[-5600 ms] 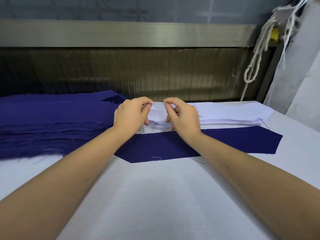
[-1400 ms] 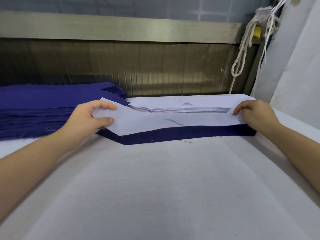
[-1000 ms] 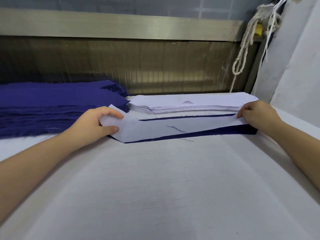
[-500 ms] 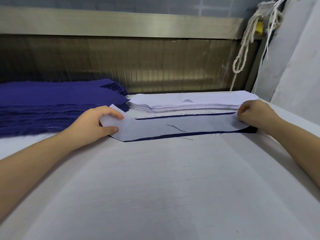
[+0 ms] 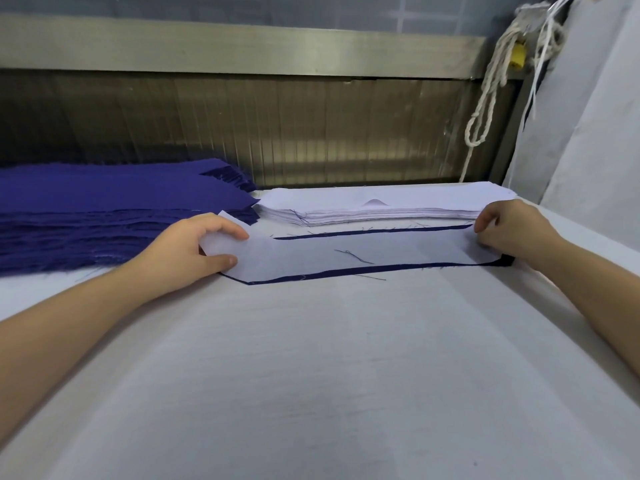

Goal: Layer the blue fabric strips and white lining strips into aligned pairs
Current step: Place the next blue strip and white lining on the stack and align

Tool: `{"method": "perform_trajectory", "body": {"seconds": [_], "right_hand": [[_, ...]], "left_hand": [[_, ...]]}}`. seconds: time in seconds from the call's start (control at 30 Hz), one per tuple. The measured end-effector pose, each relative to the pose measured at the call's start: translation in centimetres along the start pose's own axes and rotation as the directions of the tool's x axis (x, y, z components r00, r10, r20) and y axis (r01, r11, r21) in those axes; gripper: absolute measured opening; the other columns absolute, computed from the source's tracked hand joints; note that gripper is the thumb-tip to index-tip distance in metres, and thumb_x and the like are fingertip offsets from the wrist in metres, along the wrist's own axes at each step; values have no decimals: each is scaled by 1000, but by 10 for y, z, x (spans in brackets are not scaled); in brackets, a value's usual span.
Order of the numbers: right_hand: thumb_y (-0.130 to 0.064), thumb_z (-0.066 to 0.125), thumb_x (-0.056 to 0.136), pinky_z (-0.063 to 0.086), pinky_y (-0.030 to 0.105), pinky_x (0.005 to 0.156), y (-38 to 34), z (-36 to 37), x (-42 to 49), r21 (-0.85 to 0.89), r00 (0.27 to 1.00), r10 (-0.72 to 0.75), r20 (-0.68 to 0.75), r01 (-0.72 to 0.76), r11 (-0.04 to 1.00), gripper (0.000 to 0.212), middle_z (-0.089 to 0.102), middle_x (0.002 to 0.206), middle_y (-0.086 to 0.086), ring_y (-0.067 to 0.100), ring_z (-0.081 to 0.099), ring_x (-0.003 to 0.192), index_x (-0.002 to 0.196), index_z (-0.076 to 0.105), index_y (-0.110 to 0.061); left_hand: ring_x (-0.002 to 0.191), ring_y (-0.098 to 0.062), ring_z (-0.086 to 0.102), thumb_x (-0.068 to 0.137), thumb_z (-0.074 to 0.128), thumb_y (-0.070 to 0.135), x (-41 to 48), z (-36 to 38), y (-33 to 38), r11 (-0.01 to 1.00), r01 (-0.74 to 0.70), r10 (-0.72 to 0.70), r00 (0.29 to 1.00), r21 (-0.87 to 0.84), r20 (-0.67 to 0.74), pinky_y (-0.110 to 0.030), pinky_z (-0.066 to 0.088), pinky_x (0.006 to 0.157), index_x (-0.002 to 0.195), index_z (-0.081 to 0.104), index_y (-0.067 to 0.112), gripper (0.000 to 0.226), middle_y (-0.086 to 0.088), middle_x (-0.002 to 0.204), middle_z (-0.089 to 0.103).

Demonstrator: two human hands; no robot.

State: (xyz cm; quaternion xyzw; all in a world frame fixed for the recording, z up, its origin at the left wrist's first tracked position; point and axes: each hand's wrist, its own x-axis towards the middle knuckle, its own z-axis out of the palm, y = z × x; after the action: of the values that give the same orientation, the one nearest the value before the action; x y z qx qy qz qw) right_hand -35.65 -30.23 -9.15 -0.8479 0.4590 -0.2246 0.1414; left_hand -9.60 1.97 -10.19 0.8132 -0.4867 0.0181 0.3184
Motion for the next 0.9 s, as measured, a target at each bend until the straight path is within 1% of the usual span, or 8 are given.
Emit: {"method": "perform_trajectory", "body": {"seconds": [0.07,0.17,0.33,0.47,0.63,0.73,0.8,0.9], "right_hand": [[0,60,81,33,25,54,0,-1,0,2,1000,-10,-6,10,1000,12,48,66,-2,26,48,74,80,63,-11],[2,62,77,31,23,50,0,-2,-1,-3,998,-34,-52,34,999,17,49,66,-3,23,47,70,78,64,-14],[2,63,75,30,25,51,0,-2,0,-12,992,-54,-113,53,999,19,48,66,-6,22,47,68,75,64,-17],[4,63,76,32,27,55,3,-1,0,-26,992,-86,-89,83,996,19,50,66,-4,18,45,61,76,65,-15],[7,61,76,35,28,65,4,0,2,-74,994,-97,-56,93,993,23,56,89,8,27,50,79,83,66,-15],[8,59,76,42,32,74,5,0,3,-124,993,-102,-57,94,988,28,54,111,17,35,51,97,91,65,-16],[7,58,78,39,39,91,5,1,3,-178,993,-87,-81,71,981,36,43,126,18,38,39,116,105,65,-16],[5,56,80,31,42,98,4,2,2,-232,992,-57,-110,30,972,42,40,132,14,36,31,121,111,63,-22]], "left_hand": [[81,8,53,79,73,12,0,0,0,1000,-16,16,1000,-2,-5,-7,39,64,97,61,41,36,27,100,52],[88,23,45,78,72,9,0,1,-1,999,-48,49,999,10,-5,0,35,67,102,63,35,36,31,101,50],[95,15,45,78,72,9,1,0,-3,997,-76,76,997,25,14,-5,36,73,102,60,37,39,27,106,51],[95,10,44,76,74,7,1,0,-2,995,-95,96,995,38,-5,-1,33,76,100,60,36,40,22,105,51],[98,-1,43,74,75,4,0,1,-2,985,-123,130,990,118,-52,-4,32,76,95,64,32,36,10,109,50],[101,-13,39,72,77,7,0,2,-2,965,-130,154,984,228,-89,-25,28,86,92,69,29,31,10,114,46],[100,-14,34,72,78,10,-1,3,-2,949,-127,164,980,287,-110,-29,23,87,91,72,29,27,12,114,45],[103,-10,30,76,74,12,-2,2,-2,948,-113,148,984,296,-96,-26,16,83,88,71,34,25,18,108,50]]}}
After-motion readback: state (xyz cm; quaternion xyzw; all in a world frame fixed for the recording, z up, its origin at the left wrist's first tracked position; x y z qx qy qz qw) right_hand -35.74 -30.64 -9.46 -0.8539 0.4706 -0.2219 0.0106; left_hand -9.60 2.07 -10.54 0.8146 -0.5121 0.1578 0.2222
